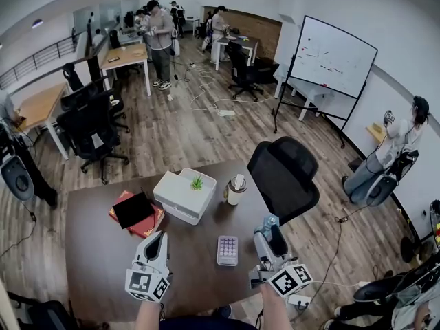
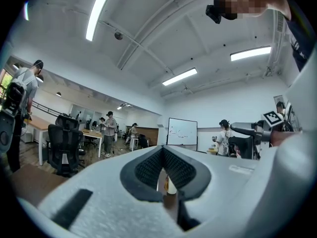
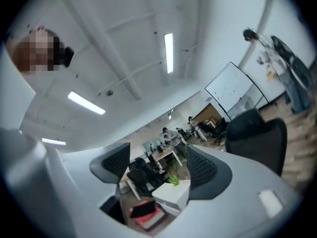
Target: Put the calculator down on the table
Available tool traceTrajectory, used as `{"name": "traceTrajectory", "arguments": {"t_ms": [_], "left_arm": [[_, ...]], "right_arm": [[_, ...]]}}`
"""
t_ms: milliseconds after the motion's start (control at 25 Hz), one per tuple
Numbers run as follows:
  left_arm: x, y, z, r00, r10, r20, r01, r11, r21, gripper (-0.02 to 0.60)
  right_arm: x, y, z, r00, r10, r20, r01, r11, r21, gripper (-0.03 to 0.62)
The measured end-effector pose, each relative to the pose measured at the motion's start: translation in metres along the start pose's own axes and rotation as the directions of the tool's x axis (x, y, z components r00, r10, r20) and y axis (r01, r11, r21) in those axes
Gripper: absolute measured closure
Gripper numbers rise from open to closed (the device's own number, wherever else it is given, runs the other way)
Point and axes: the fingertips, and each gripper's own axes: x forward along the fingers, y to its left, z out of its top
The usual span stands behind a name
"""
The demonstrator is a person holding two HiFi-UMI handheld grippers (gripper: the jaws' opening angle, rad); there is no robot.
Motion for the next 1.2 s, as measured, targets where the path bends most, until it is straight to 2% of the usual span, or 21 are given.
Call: {"name": "traceTrajectory", "arguments": {"t_ms": [80, 160, 320, 400, 520, 840, 1080, 1200], "left_arm": [[0.002, 0.000, 0.000, 1.000, -0.002, 0.000, 0.002, 1.000, -0.004, 0.586], [0.004, 0.001, 0.002, 1.000, -0.006, -0.001, 0.006, 1.000, -0.007, 0.586], [0.001, 0.004, 0.009, 1.000, 0.001, 0.001, -0.001, 1.000, 0.002, 0.586], [-0.001, 0.005, 0.013, 1.000, 0.002, 0.009, -0.002, 1.000, 0.005, 0.586], [-0.003, 0.005, 0.017, 1.000, 0.007, 0.007, -0.007, 0.999, 0.039, 0.586], [-0.007, 0.014, 0.025, 1.000, 0.023, 0.003, -0.023, 0.999, 0.041, 0.586], [0.000, 0.011, 0.031, 1.000, 0.000, 0.004, 0.000, 0.997, 0.074, 0.586], [0.001, 0.008, 0.026, 1.000, -0.010, -0.011, 0.011, 0.994, 0.112, 0.586]], "right_arm": [[-0.003, -0.005, 0.003, 0.998, -0.046, -0.049, 0.037, 0.984, -0.172, 0.233], [-0.007, -0.013, 0.006, 0.992, -0.092, -0.084, 0.065, 0.957, -0.283, 0.238], [-0.017, -0.018, 0.013, 0.983, -0.139, -0.123, 0.083, 0.920, -0.383, 0.241], [-0.022, -0.019, 0.019, 0.980, -0.152, -0.127, 0.083, 0.897, -0.433, 0.262], [-0.027, -0.028, 0.026, 0.976, -0.174, -0.133, 0.093, 0.879, -0.467, 0.263], [-0.041, -0.046, 0.036, 0.962, -0.237, -0.140, 0.134, 0.848, -0.512, 0.260], [-0.041, -0.047, 0.031, 0.947, -0.285, -0.150, 0.140, 0.783, -0.606, 0.255], [-0.041, -0.043, 0.028, 0.948, -0.279, -0.152, 0.144, 0.804, -0.577, 0.266]]}}
